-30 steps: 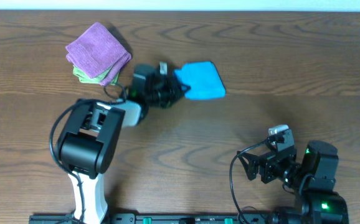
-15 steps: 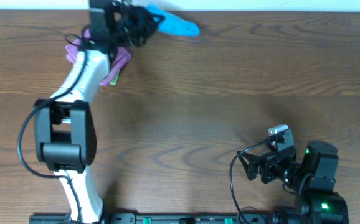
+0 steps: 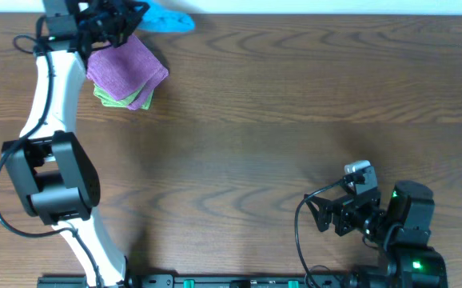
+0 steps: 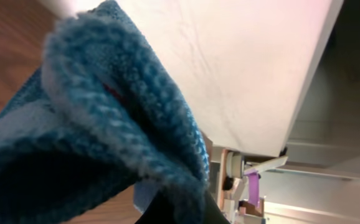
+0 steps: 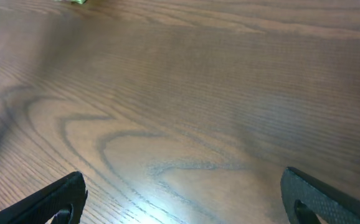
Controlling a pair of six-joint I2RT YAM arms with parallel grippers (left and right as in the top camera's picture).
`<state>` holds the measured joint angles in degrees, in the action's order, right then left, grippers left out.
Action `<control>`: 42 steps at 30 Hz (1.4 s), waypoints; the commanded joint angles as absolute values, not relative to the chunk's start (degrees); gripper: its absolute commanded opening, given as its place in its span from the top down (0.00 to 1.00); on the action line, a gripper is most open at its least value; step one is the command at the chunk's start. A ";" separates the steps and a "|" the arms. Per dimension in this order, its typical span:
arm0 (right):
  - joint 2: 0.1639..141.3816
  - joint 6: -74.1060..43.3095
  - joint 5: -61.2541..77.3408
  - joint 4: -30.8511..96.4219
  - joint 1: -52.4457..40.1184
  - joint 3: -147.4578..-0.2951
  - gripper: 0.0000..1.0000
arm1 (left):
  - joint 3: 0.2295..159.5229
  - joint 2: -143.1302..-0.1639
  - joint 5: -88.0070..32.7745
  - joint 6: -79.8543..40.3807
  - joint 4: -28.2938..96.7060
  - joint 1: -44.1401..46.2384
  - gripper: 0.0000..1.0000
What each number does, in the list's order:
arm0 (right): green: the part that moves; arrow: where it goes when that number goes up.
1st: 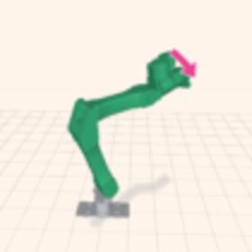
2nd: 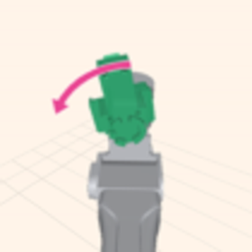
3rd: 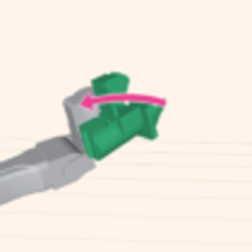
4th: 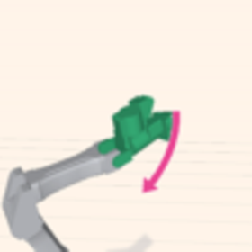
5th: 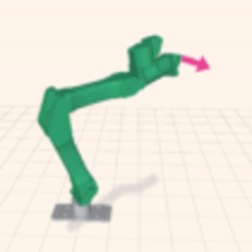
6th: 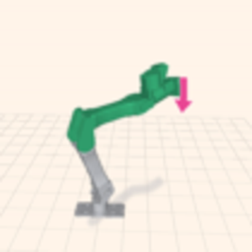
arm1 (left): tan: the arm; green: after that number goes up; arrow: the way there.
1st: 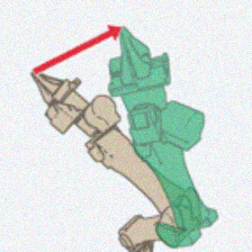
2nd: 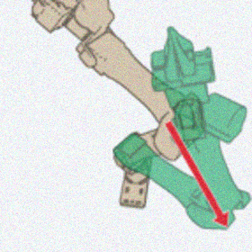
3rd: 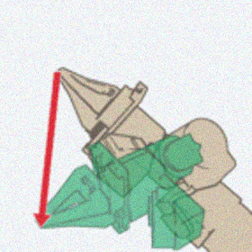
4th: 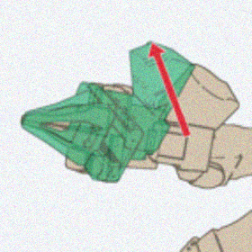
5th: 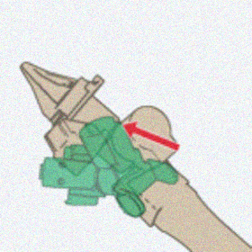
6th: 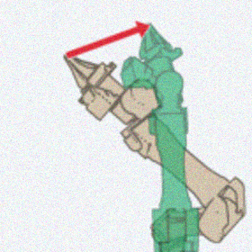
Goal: Fold the cloth
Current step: 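Lift the blue cloth with the left gripper onto the pink cloth stack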
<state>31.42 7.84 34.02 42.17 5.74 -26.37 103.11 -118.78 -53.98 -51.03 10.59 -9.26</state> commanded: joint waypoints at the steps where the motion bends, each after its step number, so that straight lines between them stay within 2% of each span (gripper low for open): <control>1: 31.14 8.67 34.24 42.06 5.17 -26.22 0.01 | 104.49 -118.89 -56.27 -45.74 12.23 -10.68 0.94; 11: 31.14 8.67 34.24 42.06 5.17 -26.22 0.01 | 104.51 -118.80 -55.42 -42.17 13.76 -13.65 0.94; 31: 31.14 8.67 34.26 42.06 5.17 -26.22 0.01 | 104.51 -118.83 -44.56 -33.39 20.03 -15.00 0.94; 42: 31.14 8.67 34.26 42.06 5.17 -26.22 0.01 | 104.51 -118.83 -35.07 -24.05 36.03 -15.00 0.94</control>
